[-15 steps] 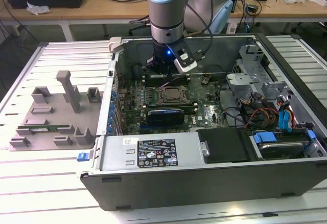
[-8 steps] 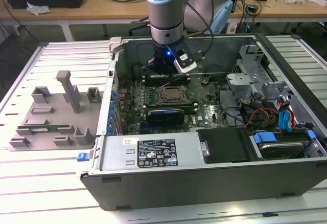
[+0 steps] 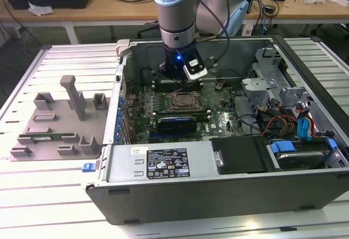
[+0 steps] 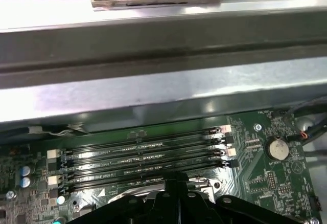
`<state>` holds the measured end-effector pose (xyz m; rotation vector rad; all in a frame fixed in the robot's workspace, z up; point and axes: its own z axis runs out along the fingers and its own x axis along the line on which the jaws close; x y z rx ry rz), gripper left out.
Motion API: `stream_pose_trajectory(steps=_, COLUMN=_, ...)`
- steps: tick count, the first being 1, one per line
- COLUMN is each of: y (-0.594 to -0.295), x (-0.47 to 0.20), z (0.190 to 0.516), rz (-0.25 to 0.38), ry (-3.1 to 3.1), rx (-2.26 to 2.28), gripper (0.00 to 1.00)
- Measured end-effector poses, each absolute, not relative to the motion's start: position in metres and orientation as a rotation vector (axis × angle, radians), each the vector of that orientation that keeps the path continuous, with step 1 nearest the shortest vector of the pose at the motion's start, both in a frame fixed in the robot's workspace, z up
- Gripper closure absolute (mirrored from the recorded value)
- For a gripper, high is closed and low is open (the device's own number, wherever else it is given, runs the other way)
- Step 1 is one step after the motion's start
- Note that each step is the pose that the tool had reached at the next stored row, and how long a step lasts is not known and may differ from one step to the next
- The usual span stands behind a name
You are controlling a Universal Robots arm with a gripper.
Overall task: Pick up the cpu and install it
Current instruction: 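Install the first cpu locking lever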
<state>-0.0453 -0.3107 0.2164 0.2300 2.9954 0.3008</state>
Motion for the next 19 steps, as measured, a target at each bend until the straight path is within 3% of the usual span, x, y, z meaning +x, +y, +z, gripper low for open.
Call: stream_pose_trajectory(steps=19, y=-0.3075, x=-0.0523, z=0.2093, rz=0.291, ry=2.945, rx=0.372, gripper=0.89)
